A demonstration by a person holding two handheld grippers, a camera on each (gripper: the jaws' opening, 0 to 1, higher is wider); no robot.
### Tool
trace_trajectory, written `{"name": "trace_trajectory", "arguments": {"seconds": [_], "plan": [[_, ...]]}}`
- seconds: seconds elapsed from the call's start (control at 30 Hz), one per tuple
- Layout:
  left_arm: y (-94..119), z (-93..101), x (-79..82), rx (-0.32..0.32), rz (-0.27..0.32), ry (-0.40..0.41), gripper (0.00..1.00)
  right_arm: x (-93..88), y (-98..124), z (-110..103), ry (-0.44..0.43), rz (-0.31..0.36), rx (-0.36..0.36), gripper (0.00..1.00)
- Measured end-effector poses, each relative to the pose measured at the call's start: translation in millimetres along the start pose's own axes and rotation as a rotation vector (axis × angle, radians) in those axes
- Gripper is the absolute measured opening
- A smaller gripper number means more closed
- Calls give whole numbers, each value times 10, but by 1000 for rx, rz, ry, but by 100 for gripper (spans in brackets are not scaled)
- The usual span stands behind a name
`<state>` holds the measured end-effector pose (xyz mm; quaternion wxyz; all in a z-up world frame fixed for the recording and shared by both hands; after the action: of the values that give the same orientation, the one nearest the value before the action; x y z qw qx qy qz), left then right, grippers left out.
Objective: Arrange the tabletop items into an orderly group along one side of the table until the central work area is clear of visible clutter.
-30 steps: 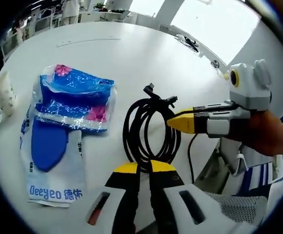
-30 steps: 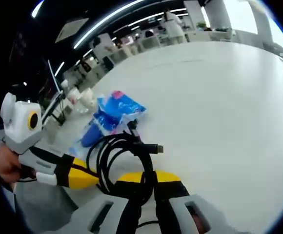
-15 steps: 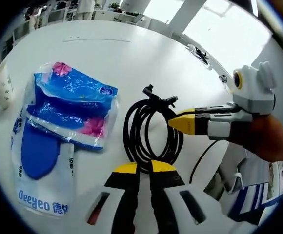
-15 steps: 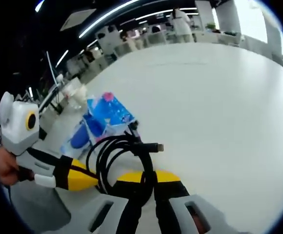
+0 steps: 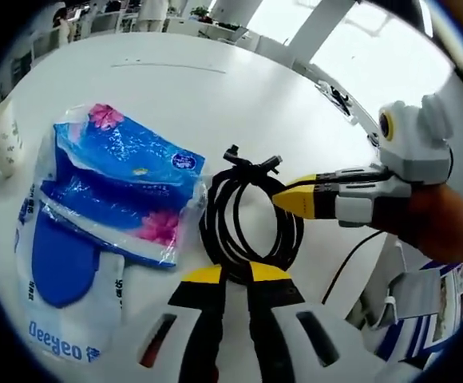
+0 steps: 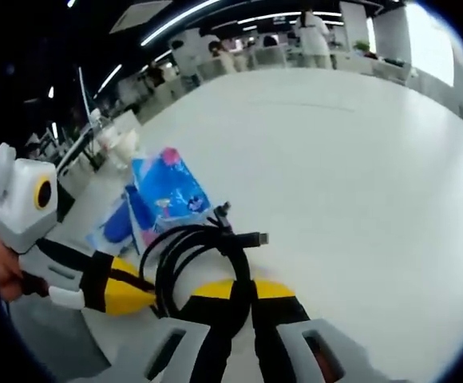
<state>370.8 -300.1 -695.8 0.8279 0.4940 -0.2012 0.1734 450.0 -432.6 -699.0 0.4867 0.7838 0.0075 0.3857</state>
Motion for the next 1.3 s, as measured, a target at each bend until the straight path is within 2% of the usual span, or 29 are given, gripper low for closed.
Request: {"name": "trace_trajectory", "arguments": {"seconds": [0.37, 0.47, 0.53, 0.67, 0.83, 0.93, 1.07, 1.3], "plan": [[72, 1, 71, -11, 40, 1, 7, 77, -105, 11, 42, -13, 24, 4], [103, 2, 43, -8, 34, -16, 5, 97, -110, 24, 42, -12, 17, 4], [123, -6, 28, -3, 25, -39, 0, 100, -112, 33, 43, -9, 13, 4], [164, -15, 16, -6, 30, -49, 0, 105, -104, 51, 46, -9, 1, 5], [215, -7, 5, 2, 29, -74, 0, 144, -38, 65, 0, 31, -9, 6], [260, -17, -4, 10, 30, -85, 0, 180, -1, 70, -9, 50, -22, 2], [310, -42, -21, 19, 36, -89, 0, 215, 35, 41, -9, 65, -24, 3], [390, -117, -34, 43, 37, -86, 0, 173, 93, -30, -43, 90, -29, 4]]}}
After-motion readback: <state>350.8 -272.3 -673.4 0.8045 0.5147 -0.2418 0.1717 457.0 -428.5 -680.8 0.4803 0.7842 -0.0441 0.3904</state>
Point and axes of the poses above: the point that each gripper's makers call its tool centre point, and the gripper's own axes: y roughly backward along the fingers, z roughly to its right, x roughly out of its top, the point moved 8 cm from there along y, roughly backward along the fingers, and after that the axes turned 1 degree about -x, right-handed, at the moved point
